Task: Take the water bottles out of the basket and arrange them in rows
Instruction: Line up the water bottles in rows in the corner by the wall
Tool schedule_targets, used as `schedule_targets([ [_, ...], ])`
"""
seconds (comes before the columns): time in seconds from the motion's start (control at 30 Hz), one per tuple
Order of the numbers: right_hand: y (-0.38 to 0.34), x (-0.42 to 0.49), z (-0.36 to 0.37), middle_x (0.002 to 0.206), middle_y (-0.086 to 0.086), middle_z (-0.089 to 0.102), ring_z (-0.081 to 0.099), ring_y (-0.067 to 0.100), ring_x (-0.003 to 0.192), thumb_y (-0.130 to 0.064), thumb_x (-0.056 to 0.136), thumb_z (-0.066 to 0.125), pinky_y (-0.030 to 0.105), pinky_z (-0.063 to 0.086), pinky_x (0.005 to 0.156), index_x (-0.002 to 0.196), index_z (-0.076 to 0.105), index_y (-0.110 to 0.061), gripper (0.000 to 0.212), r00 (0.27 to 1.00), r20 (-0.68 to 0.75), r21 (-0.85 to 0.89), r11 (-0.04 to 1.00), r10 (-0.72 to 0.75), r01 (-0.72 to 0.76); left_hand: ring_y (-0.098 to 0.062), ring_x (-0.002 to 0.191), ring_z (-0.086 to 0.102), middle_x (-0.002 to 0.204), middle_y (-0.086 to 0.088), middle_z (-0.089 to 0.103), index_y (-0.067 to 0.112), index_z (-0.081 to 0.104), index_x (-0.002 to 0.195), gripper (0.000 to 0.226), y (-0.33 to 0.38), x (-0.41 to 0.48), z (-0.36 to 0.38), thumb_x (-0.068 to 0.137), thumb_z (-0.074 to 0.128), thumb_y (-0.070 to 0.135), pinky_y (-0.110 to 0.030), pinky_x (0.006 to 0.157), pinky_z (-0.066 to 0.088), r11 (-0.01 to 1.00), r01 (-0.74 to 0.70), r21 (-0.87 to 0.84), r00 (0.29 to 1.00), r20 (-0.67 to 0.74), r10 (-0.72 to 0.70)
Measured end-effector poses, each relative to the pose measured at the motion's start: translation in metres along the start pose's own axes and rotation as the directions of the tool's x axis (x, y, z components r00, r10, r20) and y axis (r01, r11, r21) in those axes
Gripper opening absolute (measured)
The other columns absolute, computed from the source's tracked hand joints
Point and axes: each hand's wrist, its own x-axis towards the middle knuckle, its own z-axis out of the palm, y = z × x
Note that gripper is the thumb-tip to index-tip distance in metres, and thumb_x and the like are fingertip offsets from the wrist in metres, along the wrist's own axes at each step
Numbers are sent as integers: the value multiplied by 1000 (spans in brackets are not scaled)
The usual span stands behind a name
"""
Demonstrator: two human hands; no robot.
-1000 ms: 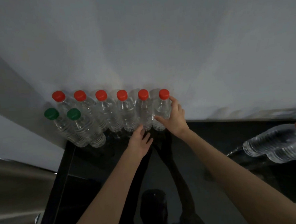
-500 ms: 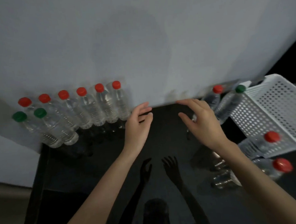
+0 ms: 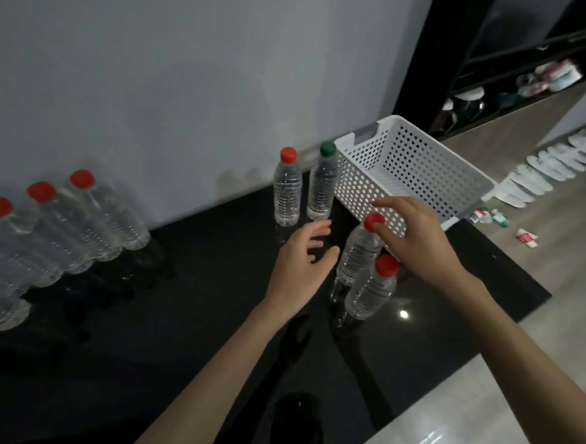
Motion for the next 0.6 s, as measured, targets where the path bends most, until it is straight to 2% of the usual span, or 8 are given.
schedule_targets([
  [0.07,15,11,0,126,0,54,48,13,114,-23,89,67,24,33,92,126,59,-19,38,995,99,24,999,21,-24,3,110,54,125,15,54,26,49,135,46,-3,0,19,91,64,24,-20,91,48,999,15,32,997,69,-17],
  [0.17,35,29,9,119,-3,57,53,10,104,-22,85,72,21,37,85,125,59,-22,42,969,245,24,1000,-25,20,4,111,52,125,17,53,27,50,133,44,-12,0,43,91,64,25,-20,93,45,998,38,58,991,123,-45],
  [0.3,58,44,19,110,-8,65,60,7,101,-24,78,79,21,46,86,122,61,-22,47,908,413,141,990,-71,13,5,117,48,128,14,52,30,50,132,51,-33,-6,68,85,70,35,-21,100,42,994,69,89,978,188,-85],
  [0.43,72,43,32,112,-10,64,58,-5,99,-24,71,84,7,43,83,124,59,-23,58,881,464,178,984,-96,14,3,121,46,132,14,47,31,44,136,70,-50,-9,89,75,78,41,-20,101,39,991,63,118,987,139,-79],
  [0.5,78,39,37,113,-9,64,59,-6,101,-21,70,84,9,45,86,125,58,-20,61,887,451,229,973,-104,-2,1,121,46,131,13,47,31,43,136,76,-55,-7,97,71,82,41,-21,101,40,988,66,139,992,101,-80],
  [0.6,82,36,40,112,-6,64,61,-2,103,-19,71,83,15,49,89,125,57,-14,61,900,417,277,961,-130,10,-3,118,52,128,13,51,31,45,132,78,-59,-4,106,65,84,41,-31,100,48,987,56,149,998,29,-61],
])
